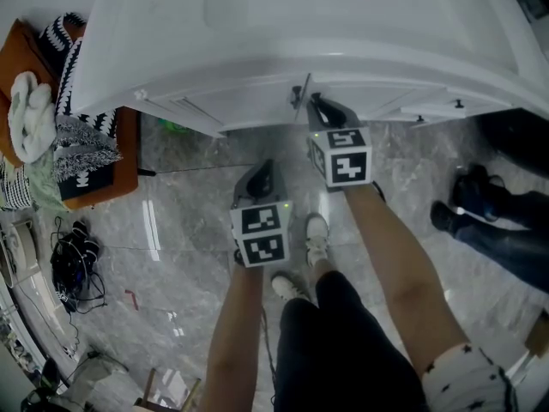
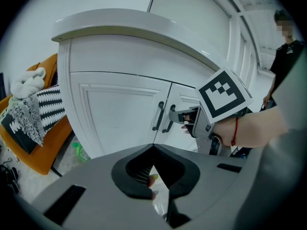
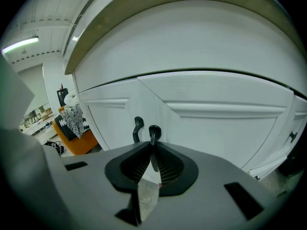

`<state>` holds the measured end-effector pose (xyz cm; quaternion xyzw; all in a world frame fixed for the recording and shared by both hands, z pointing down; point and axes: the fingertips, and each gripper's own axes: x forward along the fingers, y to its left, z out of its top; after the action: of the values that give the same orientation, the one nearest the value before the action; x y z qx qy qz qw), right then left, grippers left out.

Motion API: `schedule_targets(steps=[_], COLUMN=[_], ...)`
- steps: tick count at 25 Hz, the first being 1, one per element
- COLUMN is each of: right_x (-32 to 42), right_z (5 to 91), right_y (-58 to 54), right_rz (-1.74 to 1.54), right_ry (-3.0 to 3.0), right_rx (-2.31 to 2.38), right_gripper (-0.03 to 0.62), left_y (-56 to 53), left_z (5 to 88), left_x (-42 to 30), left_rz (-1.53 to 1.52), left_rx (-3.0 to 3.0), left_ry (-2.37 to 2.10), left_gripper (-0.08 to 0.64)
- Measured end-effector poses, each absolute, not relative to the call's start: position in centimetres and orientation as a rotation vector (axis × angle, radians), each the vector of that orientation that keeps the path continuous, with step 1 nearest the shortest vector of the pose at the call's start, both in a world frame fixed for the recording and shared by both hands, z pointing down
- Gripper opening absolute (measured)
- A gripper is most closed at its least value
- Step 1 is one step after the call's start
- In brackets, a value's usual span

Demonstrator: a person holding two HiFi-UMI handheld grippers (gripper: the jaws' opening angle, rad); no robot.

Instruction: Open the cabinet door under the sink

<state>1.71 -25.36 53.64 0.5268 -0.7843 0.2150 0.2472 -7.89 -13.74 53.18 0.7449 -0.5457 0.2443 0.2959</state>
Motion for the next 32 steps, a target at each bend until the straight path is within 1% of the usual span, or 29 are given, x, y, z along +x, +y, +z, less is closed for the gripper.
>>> schedule_targets(steps=[32], right_x=[2.7], right_z=[53.4], right_y=[-20.8], right_rz=[0.609], right_ry=[-2.127], right_rx=[1.538], right_gripper=[0.044], left_y=[-10.9], left_z=[53.3], left_x=[-7.3], left_rz=[0.652], left_rx=[1.979], left_ry=[-1.426], left_gripper=[-0.002])
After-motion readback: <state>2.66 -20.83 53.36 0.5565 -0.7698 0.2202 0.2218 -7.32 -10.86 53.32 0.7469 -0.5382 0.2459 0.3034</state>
